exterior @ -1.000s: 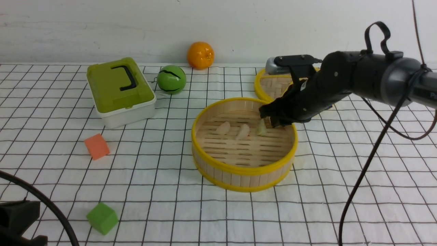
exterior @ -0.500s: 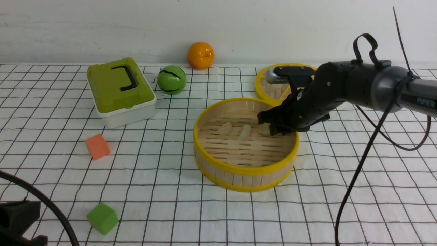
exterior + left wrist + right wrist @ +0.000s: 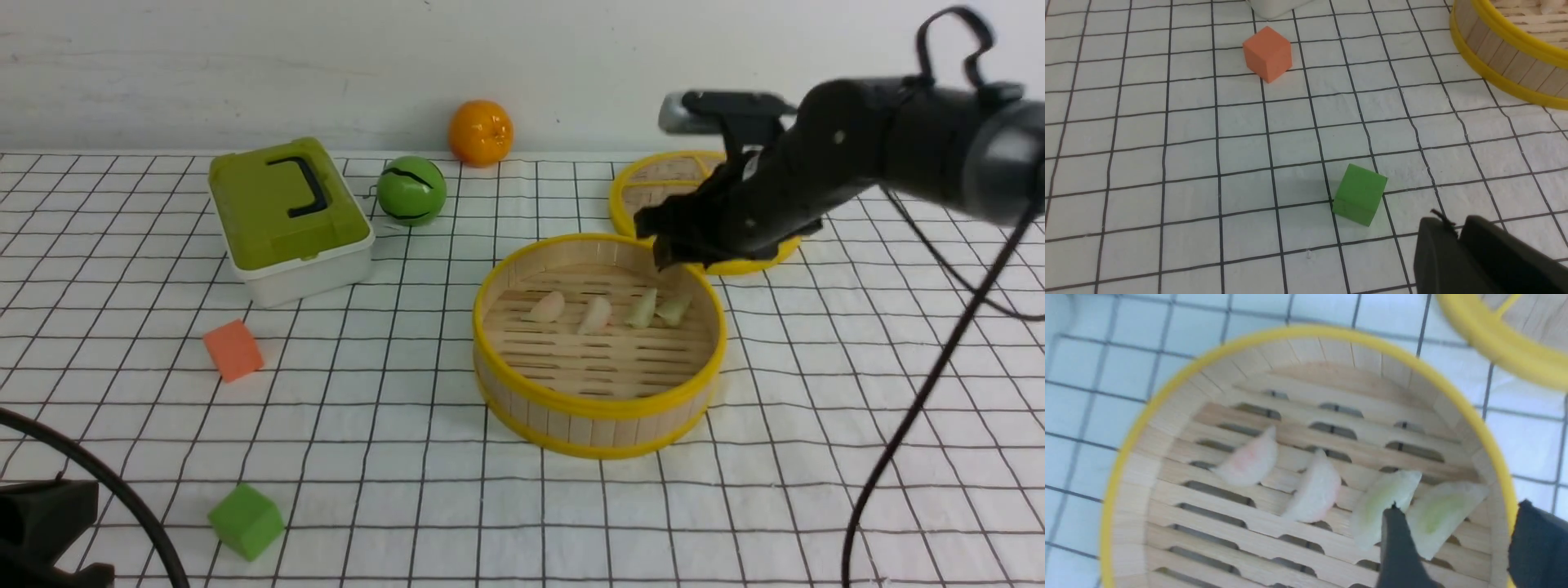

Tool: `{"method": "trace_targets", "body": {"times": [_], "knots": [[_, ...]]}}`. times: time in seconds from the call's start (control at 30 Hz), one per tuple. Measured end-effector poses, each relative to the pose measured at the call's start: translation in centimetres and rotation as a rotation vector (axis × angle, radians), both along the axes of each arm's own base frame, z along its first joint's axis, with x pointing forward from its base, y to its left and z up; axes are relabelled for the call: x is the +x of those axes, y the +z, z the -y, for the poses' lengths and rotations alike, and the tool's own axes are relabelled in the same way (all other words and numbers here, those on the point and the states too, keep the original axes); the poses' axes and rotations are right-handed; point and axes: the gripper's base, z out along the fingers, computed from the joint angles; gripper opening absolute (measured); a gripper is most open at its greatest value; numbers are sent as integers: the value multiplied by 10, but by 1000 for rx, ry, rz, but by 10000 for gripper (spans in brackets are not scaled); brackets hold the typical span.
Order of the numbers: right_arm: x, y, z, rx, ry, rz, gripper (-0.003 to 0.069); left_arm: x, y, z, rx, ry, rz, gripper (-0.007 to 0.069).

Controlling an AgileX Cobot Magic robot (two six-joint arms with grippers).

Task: Put the dumplings into the steamer on the table with the white tablecloth.

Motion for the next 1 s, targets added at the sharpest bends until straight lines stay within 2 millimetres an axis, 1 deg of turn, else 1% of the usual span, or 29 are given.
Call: {"method": "trace_targets", "body": {"times": [0.03, 0.1, 0.13, 0.17, 0.2, 0.27, 0.3, 0.33, 0.37, 0.4, 0.43, 0.47, 0.5, 0.53, 0.57, 0.6, 0.63, 0.67, 0.7, 0.73, 0.77, 0.8, 0.83, 0.87, 0.93, 1.0], "knots": [[-10, 24, 4, 3, 7, 46, 330, 0, 0, 0, 0, 0, 0, 81], [-29, 62, 11, -11, 30, 115, 280, 0, 0, 0, 0, 0, 0, 83], [-31, 65, 11, -14, 34, 122, 274, 0, 0, 0, 0, 0, 0, 83], [-54, 99, 21, -56, 64, 184, 221, 0, 0, 0, 0, 0, 0, 84], [-66, 113, 25, -70, 74, 205, 203, 0, 0, 0, 0, 0, 0, 85], [-98, 145, 39, -133, 95, 254, 135, 0, 0, 0, 1, 1, -1, 88], [-114, 158, 46, -160, 97, 271, 105, 0, 0, 0, 1, 1, -1, 90], [-121, 163, 49, -173, 95, 281, 93, 0, 0, 0, 1, 1, -1, 90], [-144, 175, 59, -199, 90, 296, 53, 0, 0, 0, 1, 1, -1, 91], [-163, 181, 66, -218, 90, 308, 22, 0, 0, 0, 1, 1, -1, 92], [-163, 179, 67, -223, 90, 302, 22, 0, 0, 0, 1, 1, -1, 92], [-190, 183, 77, -231, 83, 325, -12, 0, 0, 0, 1, 1, -1, 93], [-207, 183, 82, -222, 75, 338, -20, 0, 0, 0, 1, 1, -1, 93], [-214, 173, 85, -223, 75, 321, -22, 0, 0, 0, 1, 1, -1, 93], [-224, 167, 88, -217, 71, 326, -22, 0, 0, 0, 1, 1, -1, 93], [-240, 158, 93, -200, 60, 350, -22, 0, 0, 0, 1, 1, -1, 94], [-247, 144, 95, -196, 58, 344, -22, 0, 0, 0, 1, 1, -1, 96], [-255, 134, 98, -188, 54, 355, -22, 0, 0, 0, 1, 1, -1, 97], [-259, 134, 99, -180, 50, 374, -22, 0, 0, 0, 1, 1, -1, 98], [-272, 110, 103, -158, 41, 379, -22, 0, 0, 0, 1, 1, -1, 101], [-278, 93, 104, -143, 36, 364, -22, 0, 0, 0, 1, 1, -1, 103], [-286, 81, 105, -94, 19, 382, -21, 0, 0, 0, 1, 1, -1, 104], [-285, 77, 105, -96, 20, 377, -21, 0, 0, 0, 1, 1, -1, 104], [-296, 51, 106, -39, 1, 366, -20, 0, 0, 0, 1, 1, -1, 106], [-306, 28, 107, 36, -24, 367, -18, 0, 0, 0, 1, 1, -1, 108], [-312, 10, 108, 86, -43, 349, -19, 0, 0, 0, 1, 1, -1, 111]]}}
